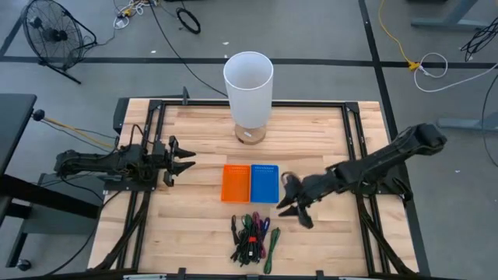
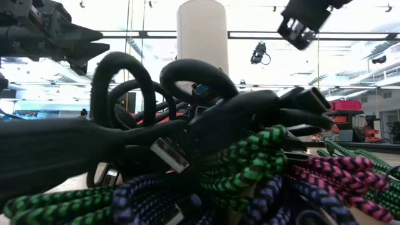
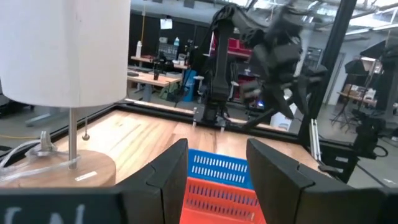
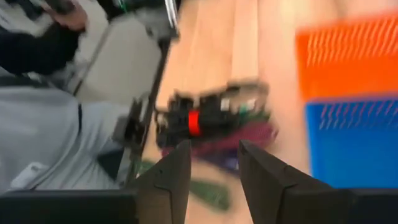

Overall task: Pick & Place USB Port
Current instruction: Put the green USB cable into the blue bin

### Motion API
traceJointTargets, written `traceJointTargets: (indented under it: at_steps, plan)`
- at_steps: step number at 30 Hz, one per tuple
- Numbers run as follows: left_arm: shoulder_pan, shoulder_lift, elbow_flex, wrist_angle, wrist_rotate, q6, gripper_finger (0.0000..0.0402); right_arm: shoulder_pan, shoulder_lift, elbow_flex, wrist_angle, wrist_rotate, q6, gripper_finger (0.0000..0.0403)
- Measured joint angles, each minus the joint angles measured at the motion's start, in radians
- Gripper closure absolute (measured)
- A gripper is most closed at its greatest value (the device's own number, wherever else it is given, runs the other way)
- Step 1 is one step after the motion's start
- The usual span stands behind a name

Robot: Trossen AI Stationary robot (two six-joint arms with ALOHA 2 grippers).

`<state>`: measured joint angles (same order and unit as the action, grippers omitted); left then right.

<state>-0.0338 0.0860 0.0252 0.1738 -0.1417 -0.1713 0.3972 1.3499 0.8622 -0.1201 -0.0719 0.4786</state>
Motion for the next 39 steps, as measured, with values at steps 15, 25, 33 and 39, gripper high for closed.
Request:
traceJointTargets:
  at_steps: [15,25,33,39]
  plan:
    - [0.000,0.000,0.000,-0.015,0.000,-0.010,0.0232,0.159,0.263,0.023,0.024,-0.022,0.615,0.0271]
    - [0.000,0.000,0.000,-0.015,0.000,-0.028,0.0232,0.181,0.385,0.024,0.155,0.001,0.738,0.0271]
    - [0.000,0.000,0.000,-0.014,0.000,-0.028,0.0232,0.181,0.424,0.024,0.181,0.017,0.779,0.0265]
    - [0.000,0.000,0.000,-0.014,0.000,-0.027,0.0232,0.181,0.424,0.024,0.173,0.046,0.818,0.0244]
